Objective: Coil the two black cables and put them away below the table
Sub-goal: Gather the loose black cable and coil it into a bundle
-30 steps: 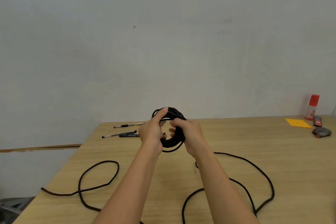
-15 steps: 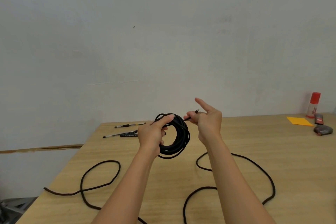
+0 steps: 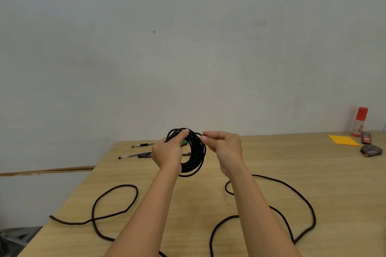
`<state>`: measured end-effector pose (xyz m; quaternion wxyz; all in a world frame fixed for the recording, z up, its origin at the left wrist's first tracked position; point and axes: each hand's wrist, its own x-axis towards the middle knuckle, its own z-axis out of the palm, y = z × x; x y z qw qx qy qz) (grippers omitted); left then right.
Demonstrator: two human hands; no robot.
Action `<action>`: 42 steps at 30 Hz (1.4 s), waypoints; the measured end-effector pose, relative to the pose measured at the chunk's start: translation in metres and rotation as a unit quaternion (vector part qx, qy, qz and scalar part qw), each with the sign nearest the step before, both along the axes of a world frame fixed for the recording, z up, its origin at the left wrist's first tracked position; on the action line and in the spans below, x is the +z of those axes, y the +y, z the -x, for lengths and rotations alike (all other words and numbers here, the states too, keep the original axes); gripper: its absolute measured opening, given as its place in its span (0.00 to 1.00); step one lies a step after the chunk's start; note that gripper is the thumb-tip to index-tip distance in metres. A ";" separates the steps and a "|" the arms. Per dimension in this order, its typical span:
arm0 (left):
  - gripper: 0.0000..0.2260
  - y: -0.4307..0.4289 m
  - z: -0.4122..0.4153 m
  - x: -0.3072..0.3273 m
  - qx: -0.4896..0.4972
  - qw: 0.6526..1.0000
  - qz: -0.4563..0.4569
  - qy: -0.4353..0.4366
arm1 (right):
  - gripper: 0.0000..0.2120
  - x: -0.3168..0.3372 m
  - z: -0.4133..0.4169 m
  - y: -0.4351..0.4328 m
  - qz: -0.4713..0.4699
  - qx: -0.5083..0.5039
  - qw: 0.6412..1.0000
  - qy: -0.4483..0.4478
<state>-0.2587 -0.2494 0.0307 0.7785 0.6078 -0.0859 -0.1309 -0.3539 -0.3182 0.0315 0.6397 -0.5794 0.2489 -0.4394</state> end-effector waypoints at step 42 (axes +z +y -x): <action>0.17 0.002 0.000 -0.002 0.010 0.997 -0.038 -0.071 | 0.11 0.002 0.002 -0.011 0.115 0.043 0.965 0.230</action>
